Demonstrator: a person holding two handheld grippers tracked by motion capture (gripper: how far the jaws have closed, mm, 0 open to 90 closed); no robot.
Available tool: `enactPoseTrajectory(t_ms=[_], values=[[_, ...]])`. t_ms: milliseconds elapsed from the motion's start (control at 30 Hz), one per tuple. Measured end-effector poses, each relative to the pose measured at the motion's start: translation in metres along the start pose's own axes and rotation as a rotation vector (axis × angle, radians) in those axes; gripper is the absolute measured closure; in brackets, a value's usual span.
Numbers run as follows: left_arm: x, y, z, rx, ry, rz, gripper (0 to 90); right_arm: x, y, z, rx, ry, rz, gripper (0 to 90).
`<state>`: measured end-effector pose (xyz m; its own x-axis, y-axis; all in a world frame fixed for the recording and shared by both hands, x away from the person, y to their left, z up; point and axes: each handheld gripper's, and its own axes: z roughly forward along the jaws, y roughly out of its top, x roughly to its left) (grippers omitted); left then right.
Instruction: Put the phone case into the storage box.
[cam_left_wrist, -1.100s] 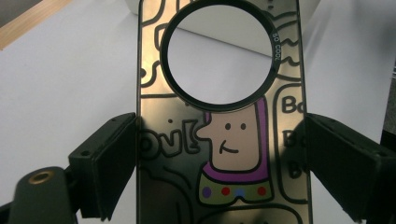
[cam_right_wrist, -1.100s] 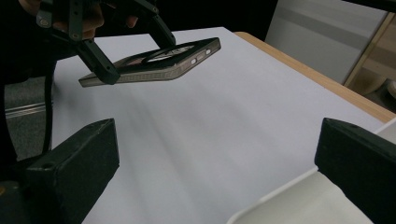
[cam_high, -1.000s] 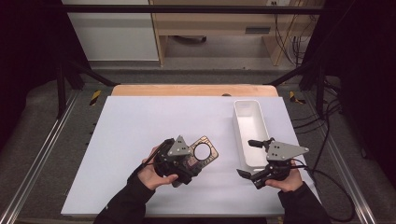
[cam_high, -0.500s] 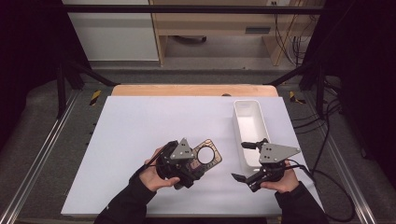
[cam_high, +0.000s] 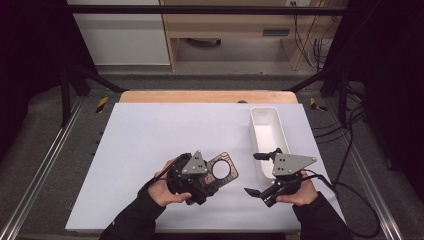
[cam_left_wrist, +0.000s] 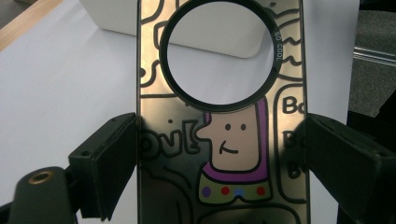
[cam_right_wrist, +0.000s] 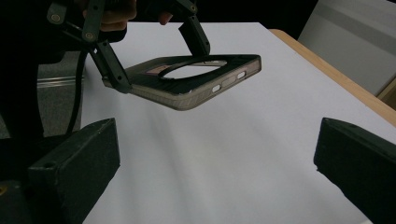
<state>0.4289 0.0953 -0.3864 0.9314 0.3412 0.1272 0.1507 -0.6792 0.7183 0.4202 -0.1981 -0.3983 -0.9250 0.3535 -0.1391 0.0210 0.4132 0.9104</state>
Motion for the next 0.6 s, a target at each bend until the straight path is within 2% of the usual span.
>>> enactPoseTrajectory(t_ms=[600], values=[[-0.006,0.004,0.000,0.020,-0.050,0.065,11.5,0.002,0.011,0.009,0.039,0.050,-0.036,1.6]])
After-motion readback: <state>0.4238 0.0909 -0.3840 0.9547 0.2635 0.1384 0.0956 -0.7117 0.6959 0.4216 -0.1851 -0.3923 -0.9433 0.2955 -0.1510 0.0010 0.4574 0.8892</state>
